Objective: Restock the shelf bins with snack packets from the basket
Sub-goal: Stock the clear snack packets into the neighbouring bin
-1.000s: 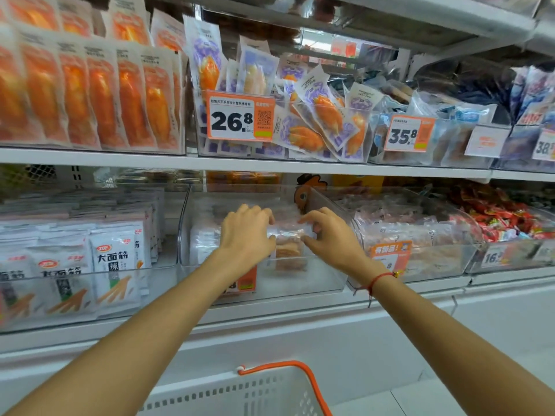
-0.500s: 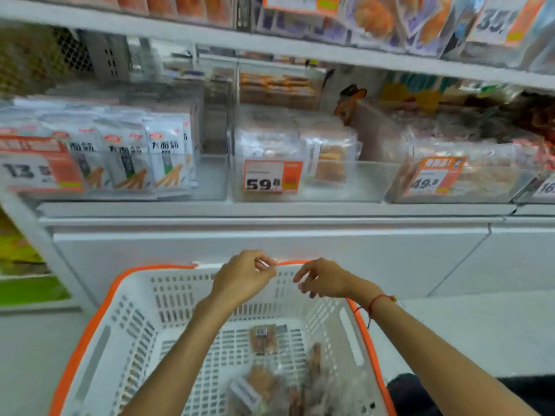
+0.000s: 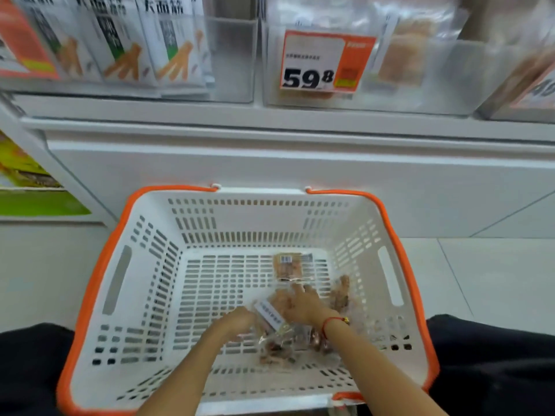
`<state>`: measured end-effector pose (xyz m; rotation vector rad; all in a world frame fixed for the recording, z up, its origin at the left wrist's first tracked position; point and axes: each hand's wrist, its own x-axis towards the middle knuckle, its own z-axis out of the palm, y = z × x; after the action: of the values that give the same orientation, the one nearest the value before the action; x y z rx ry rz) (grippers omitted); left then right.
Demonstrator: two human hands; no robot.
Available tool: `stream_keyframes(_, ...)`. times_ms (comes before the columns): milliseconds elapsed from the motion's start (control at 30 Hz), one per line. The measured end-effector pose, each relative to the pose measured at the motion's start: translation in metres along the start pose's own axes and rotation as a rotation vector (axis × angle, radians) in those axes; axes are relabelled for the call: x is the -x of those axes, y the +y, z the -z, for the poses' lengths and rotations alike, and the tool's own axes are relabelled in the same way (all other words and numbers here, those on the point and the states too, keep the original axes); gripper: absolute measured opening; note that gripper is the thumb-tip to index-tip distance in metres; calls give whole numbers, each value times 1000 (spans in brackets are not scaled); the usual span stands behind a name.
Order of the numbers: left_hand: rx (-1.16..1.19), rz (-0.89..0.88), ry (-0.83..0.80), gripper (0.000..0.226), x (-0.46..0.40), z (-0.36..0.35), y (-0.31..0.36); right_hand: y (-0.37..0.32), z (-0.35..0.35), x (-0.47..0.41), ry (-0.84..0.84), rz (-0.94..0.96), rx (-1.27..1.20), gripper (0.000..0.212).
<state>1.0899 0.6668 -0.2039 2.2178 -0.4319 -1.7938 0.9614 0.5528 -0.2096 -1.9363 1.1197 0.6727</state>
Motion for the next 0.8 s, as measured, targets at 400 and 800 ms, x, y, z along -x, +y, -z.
stream_keyframes(400, 334, -213, 247, 26, -3, 4, 7, -25, 3, -14, 40, 79, -620, 26)
stream_keyframes(800, 883, -102, 553, 31, -5, 60, -27, 13, -26, 5, -49, 298, 569, 85)
